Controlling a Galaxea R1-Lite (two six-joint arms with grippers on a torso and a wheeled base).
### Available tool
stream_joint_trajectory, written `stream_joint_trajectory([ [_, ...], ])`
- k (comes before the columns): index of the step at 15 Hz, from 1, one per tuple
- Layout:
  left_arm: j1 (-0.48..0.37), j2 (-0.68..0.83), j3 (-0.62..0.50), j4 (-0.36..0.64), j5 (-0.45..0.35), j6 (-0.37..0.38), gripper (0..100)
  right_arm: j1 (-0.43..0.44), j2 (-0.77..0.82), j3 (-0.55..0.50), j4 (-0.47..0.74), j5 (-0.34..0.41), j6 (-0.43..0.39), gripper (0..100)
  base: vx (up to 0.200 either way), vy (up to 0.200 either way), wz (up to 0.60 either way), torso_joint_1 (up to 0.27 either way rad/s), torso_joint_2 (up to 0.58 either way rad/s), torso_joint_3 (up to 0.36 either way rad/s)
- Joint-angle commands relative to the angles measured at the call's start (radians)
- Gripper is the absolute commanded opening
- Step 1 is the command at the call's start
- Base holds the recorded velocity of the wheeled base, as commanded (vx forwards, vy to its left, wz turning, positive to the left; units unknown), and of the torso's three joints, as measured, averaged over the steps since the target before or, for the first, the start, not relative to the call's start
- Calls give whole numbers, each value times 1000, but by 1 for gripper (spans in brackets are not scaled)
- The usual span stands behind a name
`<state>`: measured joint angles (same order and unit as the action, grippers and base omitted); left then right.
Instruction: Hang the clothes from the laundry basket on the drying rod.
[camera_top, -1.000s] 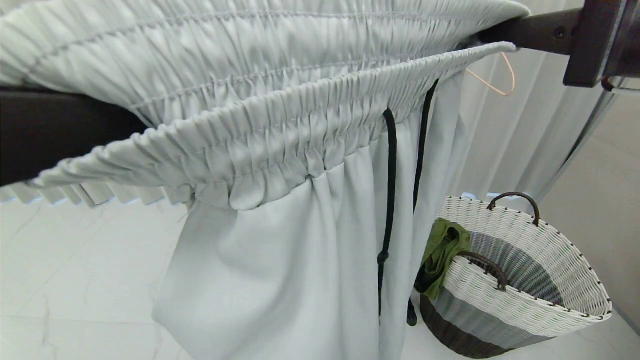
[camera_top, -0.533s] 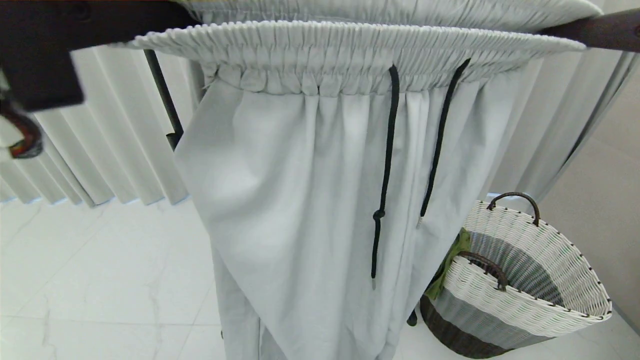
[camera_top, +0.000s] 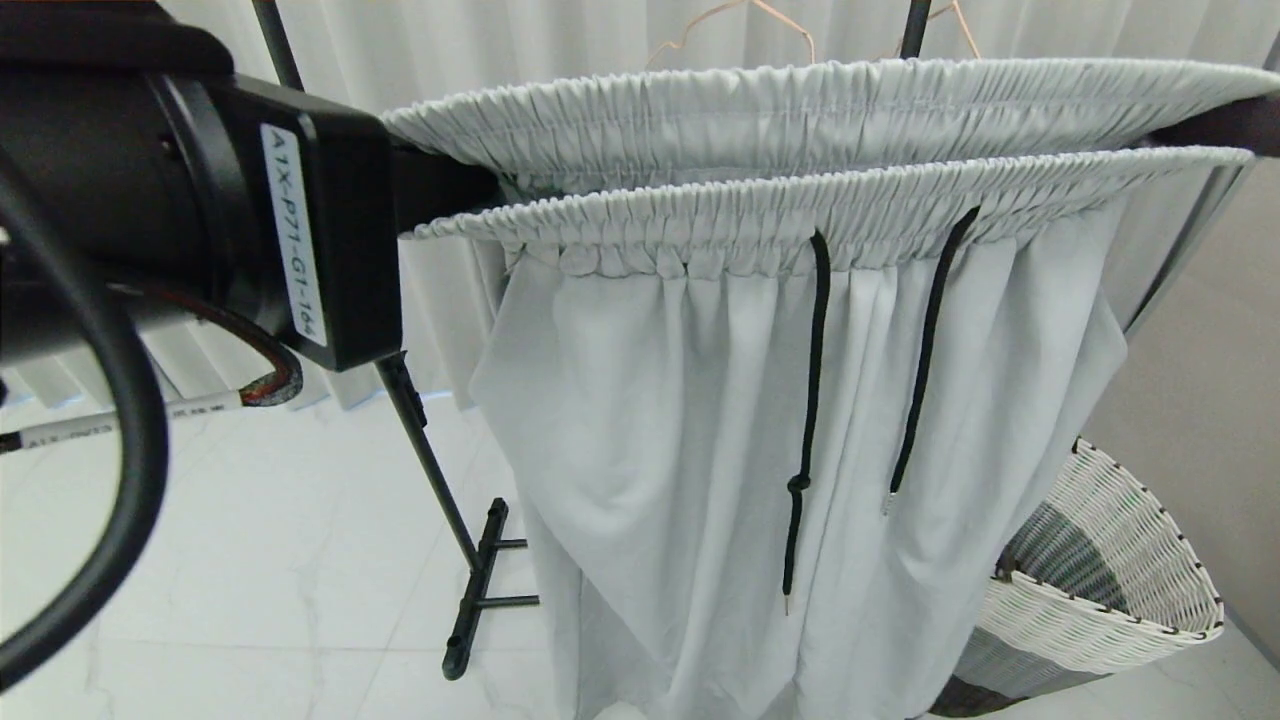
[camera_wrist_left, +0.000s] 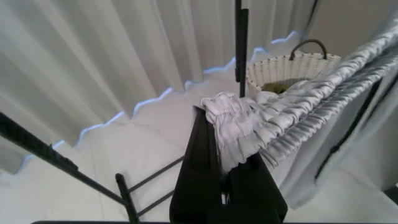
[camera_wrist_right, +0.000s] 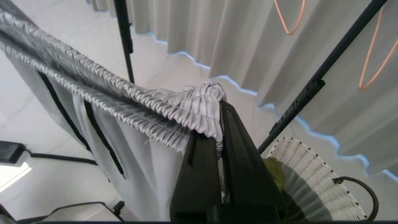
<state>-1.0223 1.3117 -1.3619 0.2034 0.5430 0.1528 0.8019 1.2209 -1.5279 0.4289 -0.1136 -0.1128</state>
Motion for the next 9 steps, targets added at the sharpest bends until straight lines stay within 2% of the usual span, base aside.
stream_joint_trajectory([
  [1, 24, -3, -14, 1, 2, 1, 0, 0, -6, 2, 1, 0, -1, 0, 0, 0, 0, 0, 0, 0],
  [6, 22, -3, -20, 1, 0, 1, 0, 0, -1, 6, 1, 0, -1, 0, 0, 0, 0, 0, 0, 0],
  [7, 22, -2, -20, 1, 0, 1, 0, 0, 0, 8, 1, 0, -1, 100, 0, 0, 0, 0, 0, 0],
  [9, 22, -2, -20, 1, 0, 1, 0, 2, -1, 14, 1, 2, -2, 100, 0, 0, 0, 0, 0, 0],
])
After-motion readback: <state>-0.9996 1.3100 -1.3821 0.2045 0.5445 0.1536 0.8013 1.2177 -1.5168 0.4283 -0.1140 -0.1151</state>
